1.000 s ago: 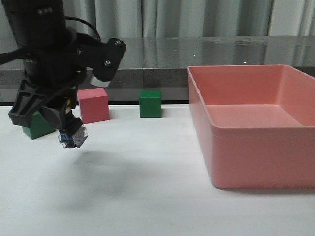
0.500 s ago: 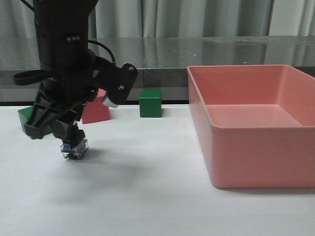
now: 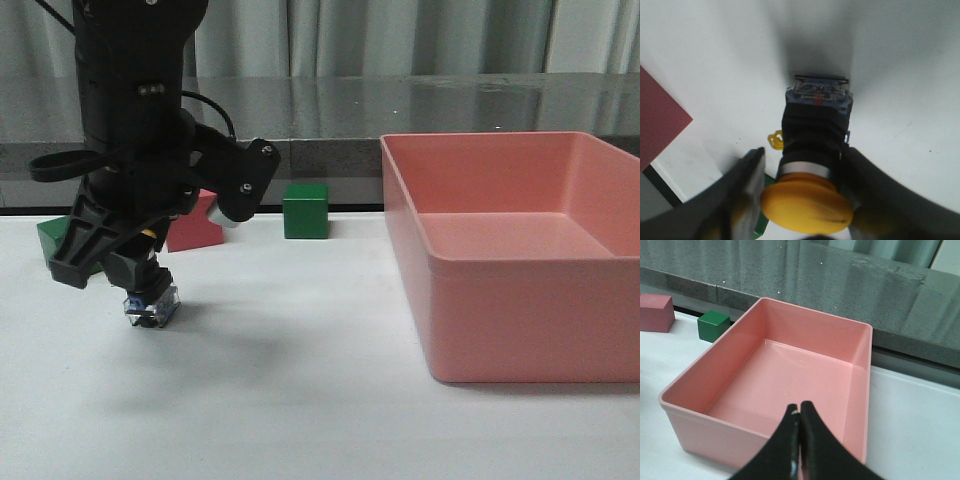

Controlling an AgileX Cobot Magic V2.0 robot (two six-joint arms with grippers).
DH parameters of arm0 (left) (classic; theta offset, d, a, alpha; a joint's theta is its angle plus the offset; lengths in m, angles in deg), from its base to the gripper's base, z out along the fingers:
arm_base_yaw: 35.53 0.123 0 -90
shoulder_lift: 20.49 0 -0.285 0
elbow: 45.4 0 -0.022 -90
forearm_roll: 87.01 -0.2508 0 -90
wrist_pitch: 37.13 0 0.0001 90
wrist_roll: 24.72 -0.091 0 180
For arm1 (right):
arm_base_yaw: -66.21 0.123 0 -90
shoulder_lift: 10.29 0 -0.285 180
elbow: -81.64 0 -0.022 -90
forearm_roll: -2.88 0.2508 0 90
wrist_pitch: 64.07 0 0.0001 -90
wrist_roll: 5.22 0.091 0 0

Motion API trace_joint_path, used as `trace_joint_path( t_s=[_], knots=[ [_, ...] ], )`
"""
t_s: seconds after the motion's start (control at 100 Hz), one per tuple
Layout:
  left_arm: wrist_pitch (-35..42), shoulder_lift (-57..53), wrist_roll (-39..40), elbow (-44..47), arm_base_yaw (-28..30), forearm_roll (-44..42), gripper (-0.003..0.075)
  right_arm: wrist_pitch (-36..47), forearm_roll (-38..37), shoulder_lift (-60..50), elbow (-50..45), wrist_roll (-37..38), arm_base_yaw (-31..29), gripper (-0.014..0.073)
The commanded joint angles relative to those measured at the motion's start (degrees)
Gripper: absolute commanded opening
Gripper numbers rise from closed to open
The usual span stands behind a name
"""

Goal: Place and stand button with both arms

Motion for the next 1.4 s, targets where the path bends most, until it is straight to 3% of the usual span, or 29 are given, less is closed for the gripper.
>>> trace_joint_path(
  t_s=[0.0, 0.1, 0.29, 0.37, 0.46, 0.51, 0.6, 0.62, 0.78, 0.92, 1.1, 1.39],
  knots=[
    [-0.37, -3.20, 0.68, -1.67, -0.86, -1.61, 0.0520, 4.05, 0.72, 0.40, 1.49, -0.10, -0.28, -0.0076],
    [-0.64, -4.49, 0.76, -1.79, -1.59, -1.61, 0.0617, 4.05, 0.72, 0.40, 1.49, -0.10, -0.28, -0.0076],
    [-6.06, -9.25, 1.91, -2.35, -2.46, -1.64, 0.0616, 4.05, 0.72, 0.40, 1.49, -0.10, -0.28, -0.0076],
    [-9.58, -11.78, 4.45, -2.35, -1.98, -1.64, 0.0581, 4.05, 0.72, 0.40, 1.49, -0.10, -0.28, -0.0076],
    [-13.64, -14.98, 8.39, -2.35, -0.67, -1.51, 0.0453, 4.05, 0.72, 0.40, 1.49, -0.10, -0.28, -0.0076],
    [-15.02, -16.95, 10.70, -2.35, 0.42, -1.06, 0.0330, 4.05, 0.72, 0.40, 1.49, -0.10, -0.28, -0.0076],
    [-13.65, -21.11, 12.85, -2.35, 2.97, 2.75, 0.0043, 4.05, 0.72, 0.40, 1.49, -0.10, -0.28, -0.0076],
    [-12.81, -22.17, 12.85, -2.35, 3.66, 4.21, -0.0024, 4.05, 0.72, 0.40, 1.49, -0.10, -0.28, -0.0076],
    [-1.97, -30.55, 13.17, -1.60, 10.04, 17.61, -0.0020, 4.05, 0.72, 0.40, 1.49, -0.10, -0.28, -0.0076],
    [9.76, -39.62, 13.17, 4.79, 15.07, 27.24, -0.0020, 4.05, 0.72, 0.40, 1.49, -0.10, -0.28, -0.0076],
    [25.38, -52.65, 13.17, 20.87, 18.49, 32.51, -0.0019, 4.05, 0.72, 0.40, 1.49, -0.10, -0.28, -0.0076],
    [45.33, -73.74, 13.17, 49.18, 18.77, 38.85, -0.0019, 4.05, 0.72, 0.40, 1.49, -0.10, -0.28, -0.0076]
  ],
)
